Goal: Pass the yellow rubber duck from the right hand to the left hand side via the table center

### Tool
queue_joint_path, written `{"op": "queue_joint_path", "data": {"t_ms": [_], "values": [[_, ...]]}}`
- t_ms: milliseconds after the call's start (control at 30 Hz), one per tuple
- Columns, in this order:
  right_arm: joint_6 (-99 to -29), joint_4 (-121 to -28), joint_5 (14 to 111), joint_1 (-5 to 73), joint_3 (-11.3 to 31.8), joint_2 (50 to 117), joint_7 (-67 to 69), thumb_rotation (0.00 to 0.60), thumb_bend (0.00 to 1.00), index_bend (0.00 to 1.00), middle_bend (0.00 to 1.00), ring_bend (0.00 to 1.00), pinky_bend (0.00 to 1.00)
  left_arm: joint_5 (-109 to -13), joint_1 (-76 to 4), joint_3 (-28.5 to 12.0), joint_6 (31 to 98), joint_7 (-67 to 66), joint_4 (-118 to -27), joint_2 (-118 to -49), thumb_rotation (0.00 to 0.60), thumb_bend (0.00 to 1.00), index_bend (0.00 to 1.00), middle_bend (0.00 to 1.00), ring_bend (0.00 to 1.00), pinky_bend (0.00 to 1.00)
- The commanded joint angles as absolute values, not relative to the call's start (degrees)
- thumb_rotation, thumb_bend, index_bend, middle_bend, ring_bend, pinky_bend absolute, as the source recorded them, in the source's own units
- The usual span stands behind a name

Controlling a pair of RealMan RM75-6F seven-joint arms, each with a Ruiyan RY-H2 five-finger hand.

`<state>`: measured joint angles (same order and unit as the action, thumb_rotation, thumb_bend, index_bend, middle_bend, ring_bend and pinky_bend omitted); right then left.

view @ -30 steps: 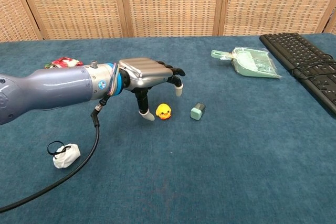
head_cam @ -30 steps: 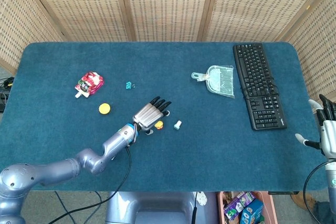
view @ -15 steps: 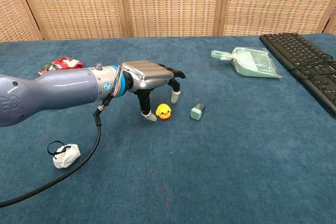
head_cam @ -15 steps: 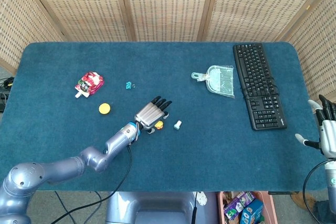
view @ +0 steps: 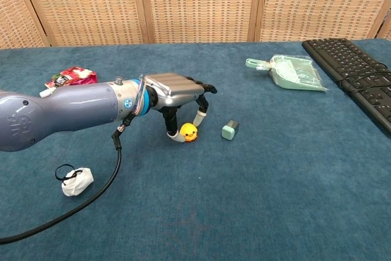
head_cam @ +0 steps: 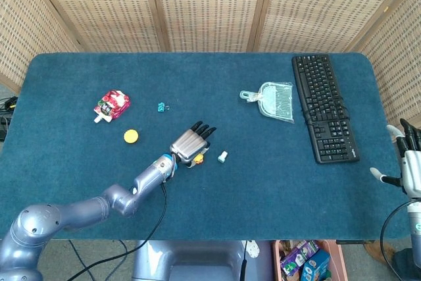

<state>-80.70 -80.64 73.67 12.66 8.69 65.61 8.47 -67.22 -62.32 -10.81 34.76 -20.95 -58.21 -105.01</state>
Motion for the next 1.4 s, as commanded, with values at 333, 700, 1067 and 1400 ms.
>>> {"op": "queue_joint_path", "data": {"t_ms": [333, 700, 1067, 1400], "values": [[-80.12, -80.91, 74.37, 12.18, 9.33, 65.63, 8.33, 0.600, 0.00, 0.02, 0.00, 0.00, 0.00, -66.59, -62.04, -11.62, 37.43, -20.70, -60.86, -101.94, 0.600, 0.25, 0.57, 0.00, 0.00, 0.00], [-80.26, -81.84, 75.38, 11.73, 9.66, 65.45, 7.90, 0.600, 0.00, 0.02, 0.00, 0.00, 0.00, -62.39, -54.03, -10.44, 40.27, -16.61, -66.36, -87.52, 0.600, 0.25, 0.57, 0.00, 0.00, 0.00], [-80.17, -83.50, 76.51, 11.72, 9.60, 65.63, 6.13, 0.600, 0.00, 0.02, 0.00, 0.00, 0.00, -63.95, -49.83, -7.58, 38.11, -8.55, -61.73, -85.14, 0.600, 0.25, 0.57, 0.00, 0.00, 0.00], [-80.10, -84.09, 76.74, 11.41, 9.73, 65.50, 5.72, 0.600, 0.00, 0.02, 0.00, 0.00, 0.00, -62.97, -50.73, -7.51, 35.22, -8.42, -55.26, -88.44, 0.600, 0.25, 0.57, 0.00, 0.00, 0.00]]}}
